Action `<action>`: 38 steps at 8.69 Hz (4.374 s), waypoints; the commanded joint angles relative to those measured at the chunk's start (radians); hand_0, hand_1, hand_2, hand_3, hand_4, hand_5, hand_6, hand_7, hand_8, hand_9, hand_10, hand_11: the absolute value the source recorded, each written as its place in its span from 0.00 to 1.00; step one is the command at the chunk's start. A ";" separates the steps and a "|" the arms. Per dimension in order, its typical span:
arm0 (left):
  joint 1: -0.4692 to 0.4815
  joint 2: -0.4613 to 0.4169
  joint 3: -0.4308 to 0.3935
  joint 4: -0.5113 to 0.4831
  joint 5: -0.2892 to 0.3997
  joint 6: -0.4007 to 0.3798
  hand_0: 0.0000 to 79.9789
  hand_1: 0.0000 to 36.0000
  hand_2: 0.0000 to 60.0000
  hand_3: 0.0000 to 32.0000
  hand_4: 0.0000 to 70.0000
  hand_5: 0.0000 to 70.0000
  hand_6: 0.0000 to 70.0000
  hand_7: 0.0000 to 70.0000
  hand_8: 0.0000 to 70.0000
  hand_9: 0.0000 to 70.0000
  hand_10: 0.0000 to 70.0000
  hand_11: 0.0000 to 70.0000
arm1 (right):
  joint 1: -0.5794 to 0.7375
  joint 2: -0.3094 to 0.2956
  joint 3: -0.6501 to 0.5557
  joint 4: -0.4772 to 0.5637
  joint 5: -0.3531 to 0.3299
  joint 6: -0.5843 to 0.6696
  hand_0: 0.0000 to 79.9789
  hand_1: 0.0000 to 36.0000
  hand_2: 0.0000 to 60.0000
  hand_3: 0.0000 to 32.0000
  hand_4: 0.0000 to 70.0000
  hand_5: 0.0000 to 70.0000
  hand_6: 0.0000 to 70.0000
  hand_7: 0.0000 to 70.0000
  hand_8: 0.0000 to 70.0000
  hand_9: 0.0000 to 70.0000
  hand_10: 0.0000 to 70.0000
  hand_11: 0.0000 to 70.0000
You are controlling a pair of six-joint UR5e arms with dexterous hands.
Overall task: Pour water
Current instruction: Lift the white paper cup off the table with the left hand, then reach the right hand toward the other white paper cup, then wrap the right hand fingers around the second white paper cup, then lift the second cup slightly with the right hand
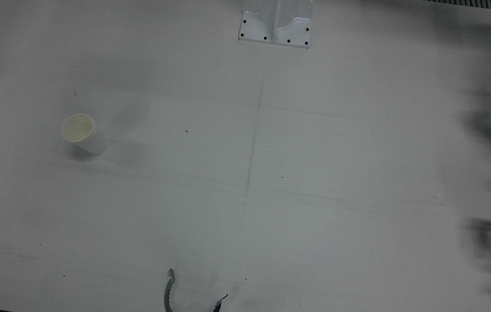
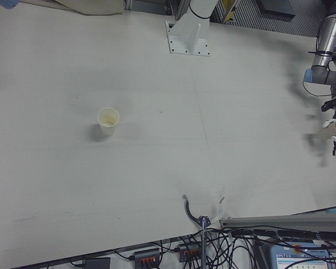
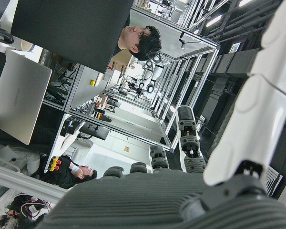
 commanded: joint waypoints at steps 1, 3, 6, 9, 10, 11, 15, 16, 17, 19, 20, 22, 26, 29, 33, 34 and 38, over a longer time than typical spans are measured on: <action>0.001 0.004 -0.093 0.076 0.005 -0.007 0.62 1.00 1.00 0.00 1.00 1.00 0.15 0.24 0.07 0.11 0.09 0.15 | -0.089 -0.023 -0.044 0.069 0.103 -0.115 0.64 0.32 0.00 0.00 0.18 0.16 0.04 0.11 0.00 0.00 0.00 0.00; 0.001 0.009 -0.105 0.084 0.008 -0.007 0.63 1.00 1.00 0.00 1.00 1.00 0.15 0.25 0.08 0.11 0.09 0.15 | -0.191 -0.029 -0.096 0.152 0.114 -0.122 0.63 0.31 0.00 0.00 0.11 0.12 0.00 0.00 0.00 0.00 0.00 0.00; 0.006 0.009 -0.131 0.113 0.010 -0.007 0.64 1.00 1.00 0.00 1.00 1.00 0.15 0.26 0.08 0.12 0.09 0.16 | -0.402 -0.019 -0.069 0.166 0.163 -0.119 0.63 0.29 0.00 0.00 0.09 0.11 0.00 0.00 0.00 0.00 0.02 0.06; 0.006 0.009 -0.138 0.122 0.011 -0.016 0.68 1.00 1.00 0.00 1.00 1.00 0.16 0.26 0.09 0.12 0.10 0.18 | -0.718 0.013 0.001 0.161 0.334 -0.170 0.63 0.27 0.00 0.00 0.17 0.16 0.05 0.10 0.00 0.00 0.00 0.02; 0.006 0.009 -0.138 0.127 0.011 -0.024 0.68 1.00 1.00 0.00 1.00 1.00 0.16 0.26 0.09 0.12 0.10 0.17 | -0.775 0.012 0.002 0.163 0.405 -0.169 0.63 0.27 0.00 0.00 0.16 0.16 0.03 0.08 0.00 0.00 0.00 0.00; 0.004 0.010 -0.138 0.127 0.011 -0.027 0.68 1.00 1.00 0.00 1.00 1.00 0.16 0.26 0.09 0.12 0.10 0.18 | -0.779 0.011 -0.004 0.166 0.416 -0.156 0.63 0.27 0.00 0.00 0.12 0.15 0.01 0.05 0.00 0.00 0.00 0.00; 0.008 0.010 -0.136 0.127 0.010 -0.027 0.69 1.00 1.00 0.00 1.00 1.00 0.16 0.26 0.09 0.13 0.10 0.18 | -1.037 0.026 -0.053 0.160 0.776 0.193 0.61 0.28 0.00 0.00 0.09 0.14 0.00 0.00 0.00 0.00 0.00 0.00; 0.008 0.009 -0.135 0.127 0.011 -0.027 0.68 1.00 1.00 0.00 1.00 1.00 0.16 0.26 0.09 0.12 0.10 0.18 | -1.083 0.026 -0.056 0.157 0.809 0.184 0.62 0.30 0.00 0.00 0.09 0.14 0.00 0.00 0.00 0.00 0.00 0.00; 0.006 0.010 -0.133 0.127 0.011 -0.027 0.68 1.00 1.00 0.00 1.00 1.00 0.16 0.26 0.09 0.13 0.10 0.18 | -1.101 0.027 -0.053 0.155 0.834 0.163 0.63 0.34 0.00 0.00 0.08 0.13 0.00 0.00 0.00 0.00 0.00 0.00; 0.006 0.010 -0.131 0.125 0.011 -0.027 0.67 1.00 1.00 0.00 1.00 1.00 0.16 0.26 0.09 0.13 0.10 0.17 | -1.104 0.003 -0.055 0.151 0.841 0.141 0.65 0.37 0.00 0.00 0.05 0.11 0.00 0.00 0.00 0.00 0.00 0.00; 0.006 0.010 -0.133 0.125 0.011 -0.027 0.67 1.00 1.00 0.00 1.00 1.00 0.16 0.26 0.09 0.13 0.10 0.17 | -1.105 -0.005 -0.058 0.151 0.843 0.111 0.66 0.40 0.00 0.00 0.04 0.11 0.00 0.00 0.00 0.00 0.00 0.00; 0.006 0.010 -0.134 0.127 0.011 -0.027 0.67 1.00 1.00 0.00 1.00 1.00 0.16 0.26 0.09 0.13 0.10 0.17 | -1.125 0.010 -0.059 0.151 0.843 0.056 0.66 0.41 0.00 0.00 0.04 0.11 0.00 0.00 0.00 0.00 0.00 0.00; 0.009 0.010 -0.135 0.127 0.010 -0.024 0.67 1.00 1.00 0.00 1.00 1.00 0.16 0.26 0.09 0.13 0.10 0.17 | -1.130 0.010 -0.081 0.151 0.849 0.043 0.67 0.42 0.00 0.00 0.08 0.12 0.00 0.00 0.00 0.00 0.00 0.00; 0.009 0.012 -0.144 0.127 0.011 -0.029 0.67 1.00 1.00 0.00 1.00 1.00 0.16 0.26 0.09 0.13 0.10 0.17 | -1.131 0.088 -0.154 0.151 0.849 0.046 0.66 0.41 0.00 0.00 0.08 0.12 0.00 0.00 0.00 0.00 0.00 0.00; 0.008 0.012 -0.144 0.127 0.011 -0.029 0.71 1.00 1.00 0.00 1.00 1.00 0.16 0.27 0.09 0.13 0.10 0.18 | -1.136 0.142 -0.185 0.151 0.846 0.042 0.66 0.42 0.00 0.00 0.11 0.14 0.00 0.00 0.00 0.00 0.00 0.00; 0.009 0.012 -0.144 0.127 0.011 -0.029 0.70 1.00 1.00 0.00 1.00 1.00 0.16 0.26 0.09 0.13 0.10 0.18 | -1.136 0.145 -0.184 0.151 0.846 0.043 0.66 0.41 0.00 0.00 0.12 0.14 0.00 0.00 0.00 0.00 0.00 0.00; 0.008 0.019 -0.142 0.124 0.011 -0.030 0.70 1.00 1.00 0.00 1.00 1.00 0.16 0.27 0.09 0.13 0.11 0.19 | -1.138 0.178 -0.179 0.151 0.840 0.046 0.66 0.39 0.00 0.00 0.27 0.30 0.19 0.40 0.08 0.13 0.07 0.13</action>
